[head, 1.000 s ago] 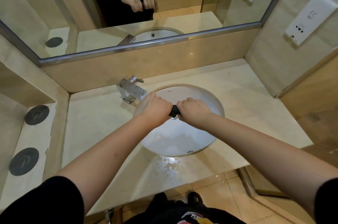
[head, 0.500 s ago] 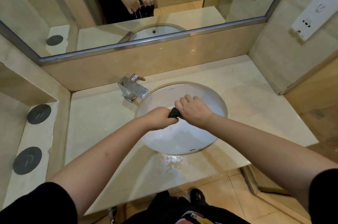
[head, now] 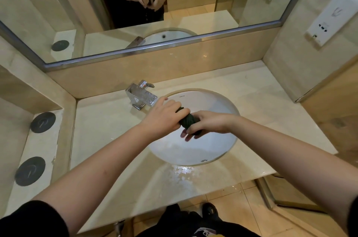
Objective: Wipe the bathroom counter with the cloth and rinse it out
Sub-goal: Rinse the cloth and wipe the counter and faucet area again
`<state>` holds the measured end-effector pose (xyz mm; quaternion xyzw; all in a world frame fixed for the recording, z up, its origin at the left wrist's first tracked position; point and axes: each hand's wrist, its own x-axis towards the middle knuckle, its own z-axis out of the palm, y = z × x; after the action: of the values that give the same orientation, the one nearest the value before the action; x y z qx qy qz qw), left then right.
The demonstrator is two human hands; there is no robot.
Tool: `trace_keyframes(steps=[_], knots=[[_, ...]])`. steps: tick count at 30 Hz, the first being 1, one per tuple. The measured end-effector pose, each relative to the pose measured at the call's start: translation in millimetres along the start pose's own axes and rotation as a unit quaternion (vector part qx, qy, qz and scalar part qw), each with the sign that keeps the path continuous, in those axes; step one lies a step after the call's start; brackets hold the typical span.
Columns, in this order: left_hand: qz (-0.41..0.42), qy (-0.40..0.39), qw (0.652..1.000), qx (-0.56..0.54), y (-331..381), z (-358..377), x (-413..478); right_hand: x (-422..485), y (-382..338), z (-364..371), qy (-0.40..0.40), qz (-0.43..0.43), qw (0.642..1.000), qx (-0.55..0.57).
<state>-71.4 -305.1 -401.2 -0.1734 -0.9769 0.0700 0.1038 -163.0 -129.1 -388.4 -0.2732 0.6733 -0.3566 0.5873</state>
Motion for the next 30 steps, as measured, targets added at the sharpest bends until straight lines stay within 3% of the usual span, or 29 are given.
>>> trace_keyframes(steps=[3,6,8,10,13,18,20,22,23,25,27,30], knots=[[0.04,0.0,0.998,0.057,-3,-2,1,5,-2,17,0.034,-0.011,0.999,0.014],[0.042,-0.079,0.994,0.063,3,-5,0,14,-1,22,0.123,0.01,0.97,-0.21],[0.013,-0.172,0.984,0.047,14,-6,1,18,3,22,0.177,0.027,0.879,-0.442],[-0.044,-0.242,0.969,-0.009,25,-6,3,20,8,21,0.212,0.017,0.786,-0.581],[-0.12,-0.272,0.945,-0.134,34,-8,8,24,18,12,0.236,-0.033,0.734,-0.636],[-0.207,-0.299,0.868,-0.338,30,-13,9,34,25,-3,0.303,-0.105,0.678,-0.662],[-0.26,-0.288,0.811,-0.438,29,-15,7,31,18,0,0.313,-0.125,0.661,-0.671],[-0.317,-0.264,0.733,-0.541,28,-17,6,31,14,-1,0.305,-0.126,0.669,-0.666],[-0.328,-0.258,0.712,-0.565,28,-18,5,33,14,-2,0.299,-0.122,0.672,-0.666],[-0.313,-0.261,0.721,-0.561,29,-20,1,28,10,0,0.285,-0.109,0.656,-0.69],[-0.263,-0.265,0.777,-0.507,30,-19,-4,25,13,1,0.264,-0.097,0.652,-0.704],[-0.196,-0.246,0.851,-0.421,31,-14,-14,14,10,1,0.208,-0.08,0.72,-0.657]])
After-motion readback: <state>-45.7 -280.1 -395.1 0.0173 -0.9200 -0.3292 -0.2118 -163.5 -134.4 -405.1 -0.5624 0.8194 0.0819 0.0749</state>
